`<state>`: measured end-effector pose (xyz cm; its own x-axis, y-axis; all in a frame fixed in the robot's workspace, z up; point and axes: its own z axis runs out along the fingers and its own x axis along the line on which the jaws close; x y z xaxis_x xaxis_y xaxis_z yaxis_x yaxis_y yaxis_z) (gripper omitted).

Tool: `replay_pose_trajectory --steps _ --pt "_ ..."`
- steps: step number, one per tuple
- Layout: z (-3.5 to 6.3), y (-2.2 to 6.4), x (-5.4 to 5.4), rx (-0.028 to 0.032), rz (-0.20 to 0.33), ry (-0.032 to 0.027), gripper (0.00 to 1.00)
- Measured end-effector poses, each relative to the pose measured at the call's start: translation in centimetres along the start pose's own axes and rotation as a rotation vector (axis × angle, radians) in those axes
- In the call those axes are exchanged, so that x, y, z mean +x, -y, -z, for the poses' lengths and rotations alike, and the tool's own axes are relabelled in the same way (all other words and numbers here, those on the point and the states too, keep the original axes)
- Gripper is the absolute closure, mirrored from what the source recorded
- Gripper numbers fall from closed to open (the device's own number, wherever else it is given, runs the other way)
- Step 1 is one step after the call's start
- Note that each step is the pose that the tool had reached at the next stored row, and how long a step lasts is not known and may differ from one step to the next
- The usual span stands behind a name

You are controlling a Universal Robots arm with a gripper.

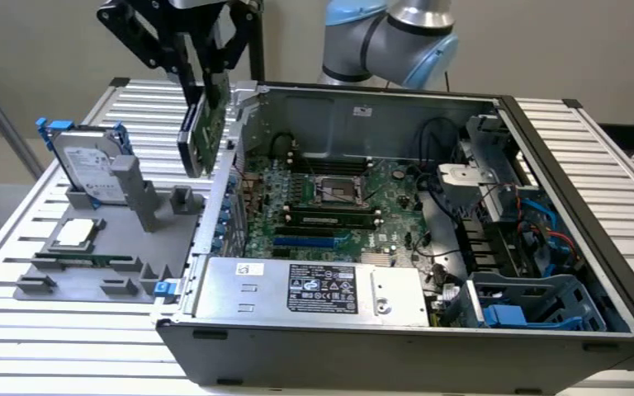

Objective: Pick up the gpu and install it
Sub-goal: 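Pick up the gpu and move the gpu toward the slot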

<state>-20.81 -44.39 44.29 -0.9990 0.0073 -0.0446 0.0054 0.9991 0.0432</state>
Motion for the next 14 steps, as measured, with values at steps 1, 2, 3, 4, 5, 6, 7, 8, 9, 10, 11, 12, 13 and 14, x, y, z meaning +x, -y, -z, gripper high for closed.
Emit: replay_pose_trajectory --steps 1,2,3,4,5,6,7,8,9,10,11,12,13,14 --pt "0.02 0.01 -0.5 0.0000 0.000 0.0000 1.00" --pt "0.02 0.01 -0.9 -0.0001 0.000 0.0001 1.00" --pt "0.02 0.00 -1.4 0.0001 0.000 0.0000 1.00" --pt "-0.01 0.01 -1.8 -0.0001 0.000 0.0001 1.00" --pt "-0.02 0.01 -2.3 0.0000 0.000 0.0000 1.00" --pt "-0.04 0.00 -2.7 0.0000 0.000 -0.0001 1.00" --pt "-0.06 0.00 -3.2 0.0000 0.000 -0.0003 1.00" --pt "-0.08 0.00 -3.6 0.0000 0.000 -0.0004 1.00" --pt "-0.11 0.00 -4.1 -0.0001 0.000 -0.0004 1.00" --pt "-0.15 -0.01 -4.5 0.0000 0.000 -0.0005 1.00" --pt "-0.19 -0.01 -5.0 0.0002 0.000 -0.0006 1.00" --pt "-0.28 -0.01 -5.4 0.0009 0.000 -0.0007 1.00" --pt "-0.40 0.00 -5.9 0.0021 0.000 -0.0006 1.00" --pt "-0.52 0.00 -6.4 0.0036 0.000 -0.0007 1.00"
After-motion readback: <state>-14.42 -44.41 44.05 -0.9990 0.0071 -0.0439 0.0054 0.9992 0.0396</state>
